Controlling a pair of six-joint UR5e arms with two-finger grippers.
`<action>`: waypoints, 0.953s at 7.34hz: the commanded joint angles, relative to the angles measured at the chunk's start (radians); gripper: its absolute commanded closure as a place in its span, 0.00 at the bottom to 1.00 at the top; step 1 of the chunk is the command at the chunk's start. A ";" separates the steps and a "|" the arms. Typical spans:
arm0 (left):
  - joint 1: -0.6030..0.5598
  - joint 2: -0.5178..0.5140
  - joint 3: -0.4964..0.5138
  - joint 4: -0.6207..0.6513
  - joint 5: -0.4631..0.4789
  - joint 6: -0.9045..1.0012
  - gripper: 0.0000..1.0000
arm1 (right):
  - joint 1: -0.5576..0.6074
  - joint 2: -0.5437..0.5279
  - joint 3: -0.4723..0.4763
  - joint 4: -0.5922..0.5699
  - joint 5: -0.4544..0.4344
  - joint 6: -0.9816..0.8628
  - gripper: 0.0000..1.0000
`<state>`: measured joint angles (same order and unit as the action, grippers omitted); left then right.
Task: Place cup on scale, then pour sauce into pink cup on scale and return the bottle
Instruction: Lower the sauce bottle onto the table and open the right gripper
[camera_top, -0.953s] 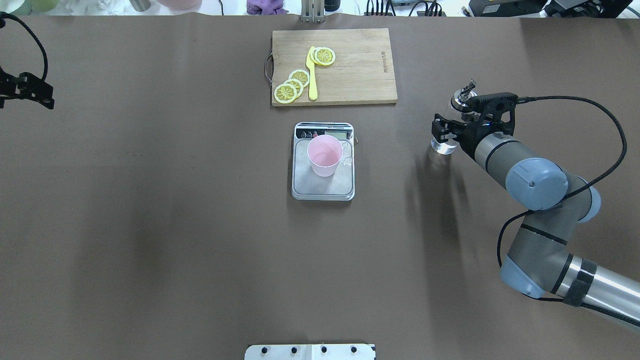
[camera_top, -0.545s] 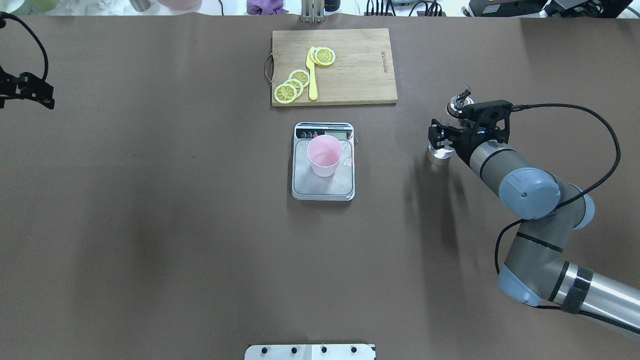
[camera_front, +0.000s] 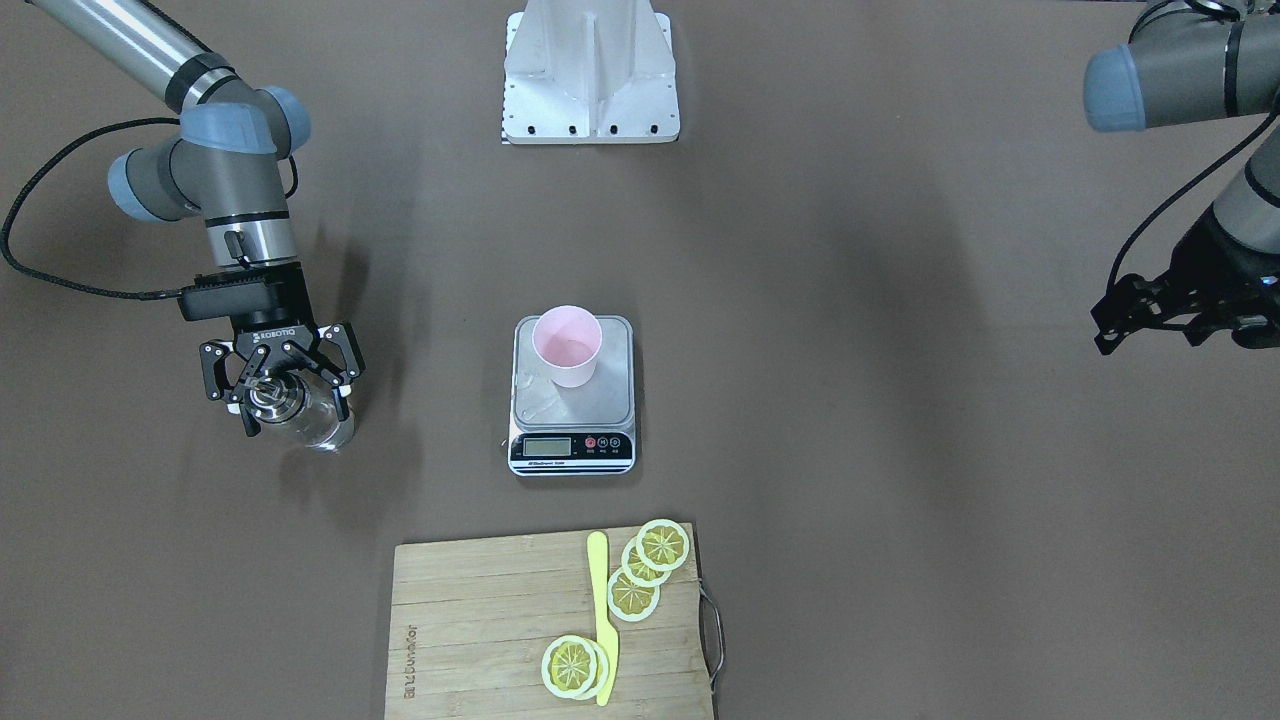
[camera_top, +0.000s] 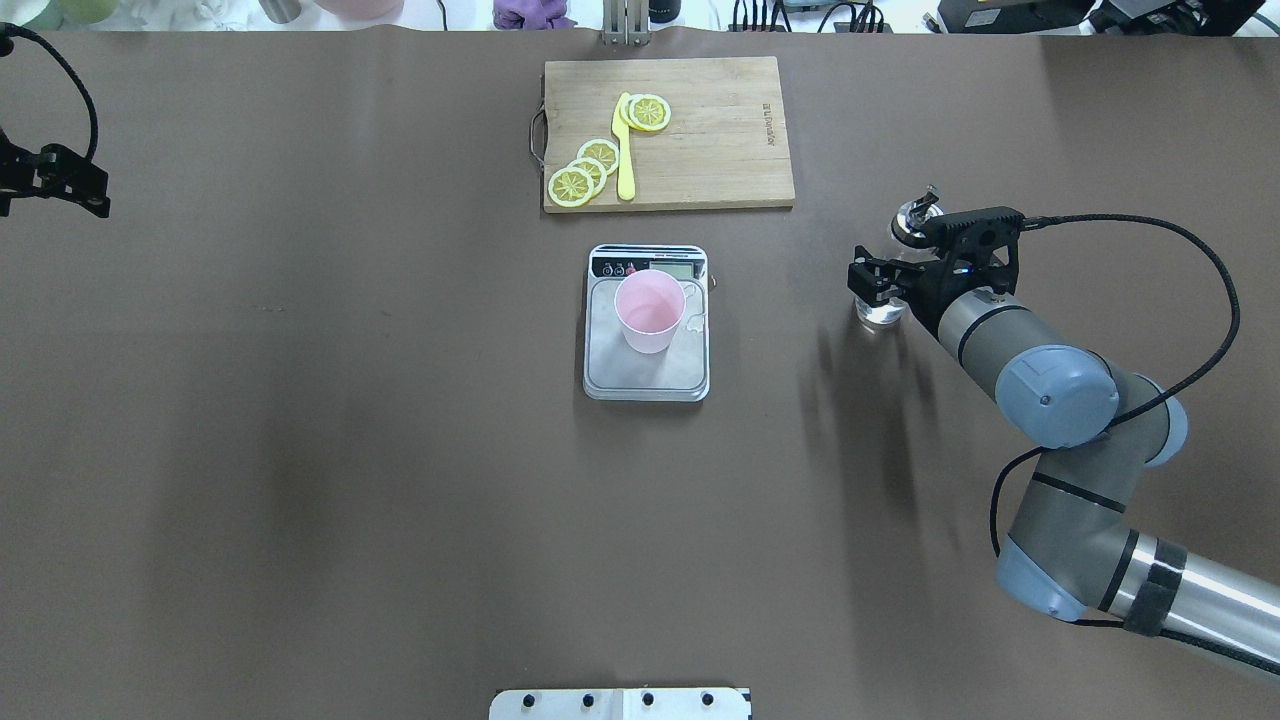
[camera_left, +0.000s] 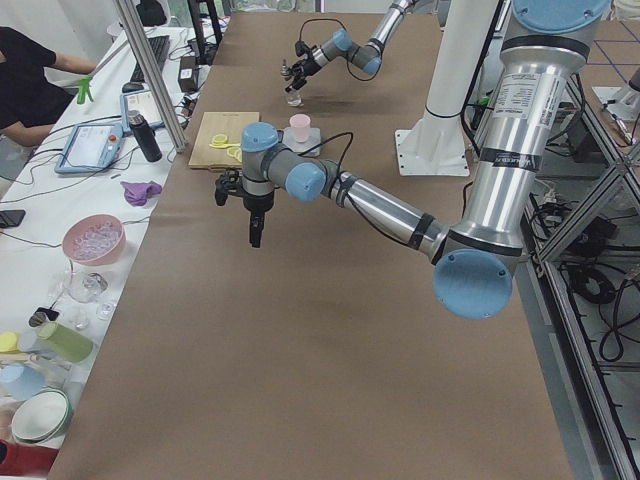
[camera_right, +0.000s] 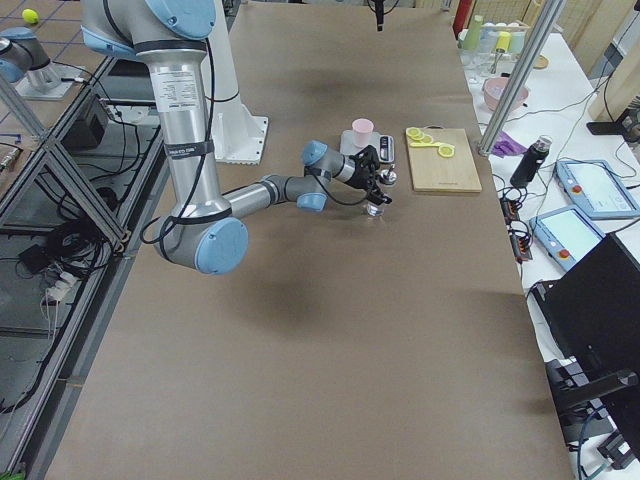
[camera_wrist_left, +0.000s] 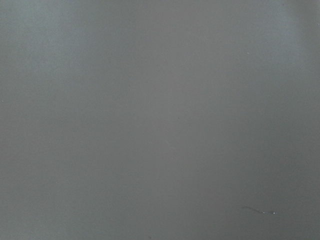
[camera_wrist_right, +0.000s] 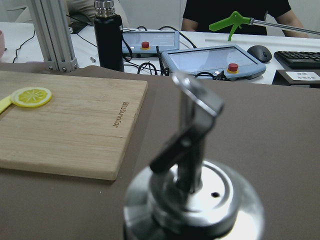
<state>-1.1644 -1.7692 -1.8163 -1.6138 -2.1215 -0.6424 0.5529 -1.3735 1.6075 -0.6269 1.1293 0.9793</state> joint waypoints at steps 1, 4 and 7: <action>0.000 0.001 0.000 0.000 0.000 0.000 0.01 | -0.022 -0.037 0.049 0.000 -0.011 0.006 0.00; 0.000 0.004 -0.006 0.000 -0.002 0.000 0.01 | -0.065 -0.236 0.248 -0.003 0.009 -0.005 0.00; -0.001 0.007 -0.006 -0.001 -0.002 0.000 0.01 | -0.026 -0.421 0.513 -0.017 0.175 -0.011 0.00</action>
<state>-1.1656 -1.7632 -1.8224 -1.6151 -2.1230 -0.6421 0.5006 -1.7196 2.0190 -0.6412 1.2274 0.9720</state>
